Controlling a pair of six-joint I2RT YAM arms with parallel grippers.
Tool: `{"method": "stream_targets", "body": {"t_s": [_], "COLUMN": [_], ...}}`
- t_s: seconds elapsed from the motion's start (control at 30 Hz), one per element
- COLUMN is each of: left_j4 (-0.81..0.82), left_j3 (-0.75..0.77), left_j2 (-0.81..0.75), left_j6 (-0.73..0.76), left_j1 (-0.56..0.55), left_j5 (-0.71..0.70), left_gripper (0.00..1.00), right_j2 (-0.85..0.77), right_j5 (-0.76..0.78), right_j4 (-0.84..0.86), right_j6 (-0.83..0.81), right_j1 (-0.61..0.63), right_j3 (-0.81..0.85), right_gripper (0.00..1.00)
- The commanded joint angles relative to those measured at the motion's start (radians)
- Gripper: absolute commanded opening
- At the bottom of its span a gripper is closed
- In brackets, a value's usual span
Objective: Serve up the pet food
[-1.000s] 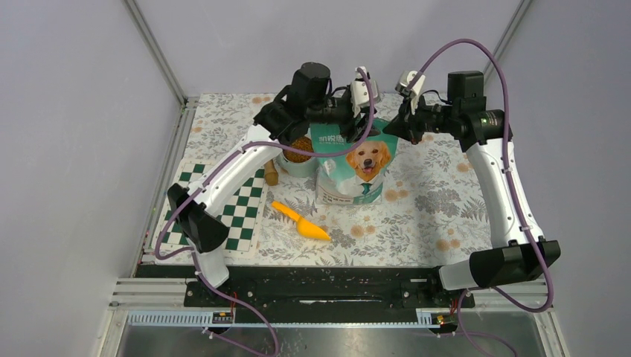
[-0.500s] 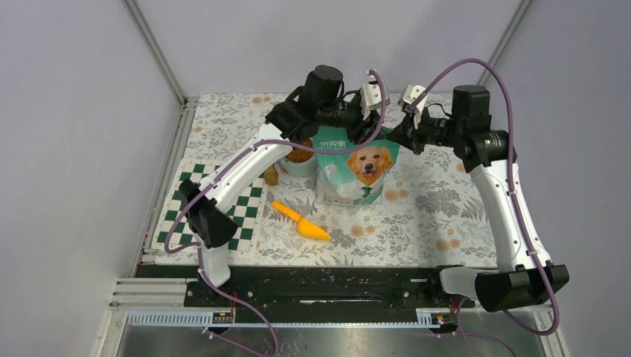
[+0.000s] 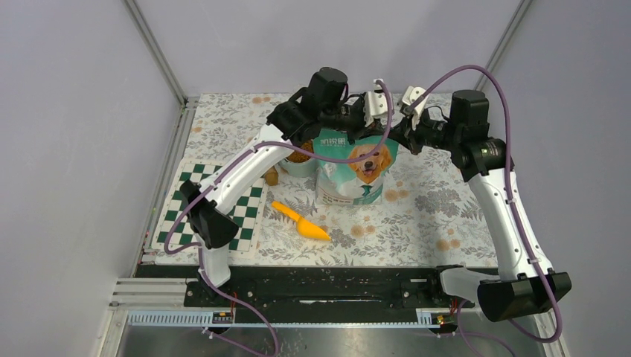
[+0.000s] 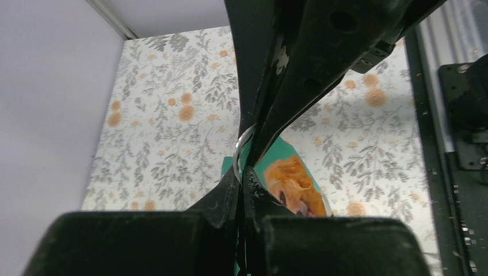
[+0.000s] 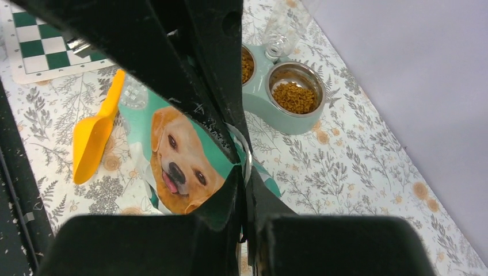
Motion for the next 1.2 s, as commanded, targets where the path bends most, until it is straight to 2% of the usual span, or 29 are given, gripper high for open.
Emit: {"method": "stream_targets", "body": {"t_s": [0.0, 0.1, 0.3, 0.43, 0.7, 0.97, 1.17], "left_j4": [-0.169, -0.236, -0.284, -0.292, -0.365, -0.397, -0.398], "left_j3": [0.03, 0.026, -0.042, -0.103, -0.114, -0.153, -0.196], "left_j2": [-0.056, -0.084, -0.153, -0.204, -0.239, -0.273, -0.329], "left_j6": [0.154, 0.208, 0.228, 0.259, 0.311, 0.376, 0.381], "left_j1": [0.009, 0.025, 0.101, 0.131, 0.18, 0.194, 0.241], "left_j5": [-0.18, -0.234, -0.222, -0.279, -0.374, -0.555, -0.529], "left_gripper": [0.0, 0.0, 0.0, 0.0, 0.0, 0.0, 0.0], "right_j2": [-0.061, -0.084, -0.102, -0.109, -0.138, -0.184, -0.189], "right_j5": [0.245, 0.348, 0.527, 0.549, 0.57, 0.571, 0.565], "right_j4": [0.193, 0.299, 0.412, 0.438, 0.471, 0.492, 0.472], "right_j6": [0.075, 0.12, 0.191, 0.215, 0.224, 0.201, 0.185], "right_j1": [-0.017, -0.017, -0.019, -0.02, -0.02, -0.021, -0.021], "right_j3": [-0.007, -0.057, -0.102, -0.113, -0.143, -0.175, -0.174], "right_gripper": [0.0, 0.0, 0.0, 0.0, 0.0, 0.0, 0.0]}}
